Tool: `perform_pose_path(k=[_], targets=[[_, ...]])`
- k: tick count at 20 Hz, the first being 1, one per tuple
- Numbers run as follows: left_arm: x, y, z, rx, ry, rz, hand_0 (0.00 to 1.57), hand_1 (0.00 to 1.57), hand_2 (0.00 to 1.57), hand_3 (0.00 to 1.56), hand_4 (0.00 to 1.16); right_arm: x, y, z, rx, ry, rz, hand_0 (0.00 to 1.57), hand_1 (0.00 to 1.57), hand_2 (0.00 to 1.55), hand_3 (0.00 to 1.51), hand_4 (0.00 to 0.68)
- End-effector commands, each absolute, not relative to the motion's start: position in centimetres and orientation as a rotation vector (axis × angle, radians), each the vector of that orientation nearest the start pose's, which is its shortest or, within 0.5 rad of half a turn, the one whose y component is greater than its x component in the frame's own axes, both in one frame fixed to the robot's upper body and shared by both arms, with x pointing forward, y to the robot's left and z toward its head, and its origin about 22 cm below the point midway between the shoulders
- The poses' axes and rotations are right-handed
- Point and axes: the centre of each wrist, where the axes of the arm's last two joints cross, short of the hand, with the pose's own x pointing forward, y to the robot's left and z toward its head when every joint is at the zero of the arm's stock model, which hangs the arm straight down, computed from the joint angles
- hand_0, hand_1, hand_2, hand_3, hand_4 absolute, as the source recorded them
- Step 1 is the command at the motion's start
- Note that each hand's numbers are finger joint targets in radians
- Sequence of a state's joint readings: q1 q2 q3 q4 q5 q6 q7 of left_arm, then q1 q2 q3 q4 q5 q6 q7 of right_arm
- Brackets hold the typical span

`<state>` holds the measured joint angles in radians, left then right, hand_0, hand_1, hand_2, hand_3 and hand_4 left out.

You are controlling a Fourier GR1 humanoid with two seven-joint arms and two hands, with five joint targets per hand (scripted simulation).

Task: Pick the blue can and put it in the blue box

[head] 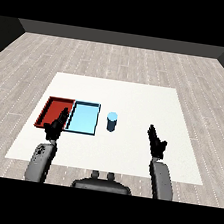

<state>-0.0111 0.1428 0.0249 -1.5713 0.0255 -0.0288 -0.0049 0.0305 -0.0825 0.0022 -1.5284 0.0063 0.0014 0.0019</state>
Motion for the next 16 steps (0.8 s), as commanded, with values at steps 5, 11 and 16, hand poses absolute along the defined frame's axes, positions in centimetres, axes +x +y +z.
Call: perform_pose_path(k=[5,11,16], targets=[[24.9,26.1,1.7,0.082,-1.608,-0.068,0.0,0.0,0.0,0.0,0.0,29.6,-18.9,1.8,-0.086,-1.598,0.089,0.0,0.0,0.0,0.0,0.0],[23.9,25.9,3.4,-0.053,-2.035,-0.011,0.0,0.0,0.0,0.0,0.0,31.9,-16.9,4.1,0.155,-1.842,0.037,0.0,0.0,0.0,0.0,0.0],[22.9,25.5,1.6,-0.078,-2.037,-0.016,0.0,0.0,0.0,0.0,0.0,31.9,-19.2,3.3,0.193,-1.845,0.033,0.0,0.0,0.0,0.0,0.0]])
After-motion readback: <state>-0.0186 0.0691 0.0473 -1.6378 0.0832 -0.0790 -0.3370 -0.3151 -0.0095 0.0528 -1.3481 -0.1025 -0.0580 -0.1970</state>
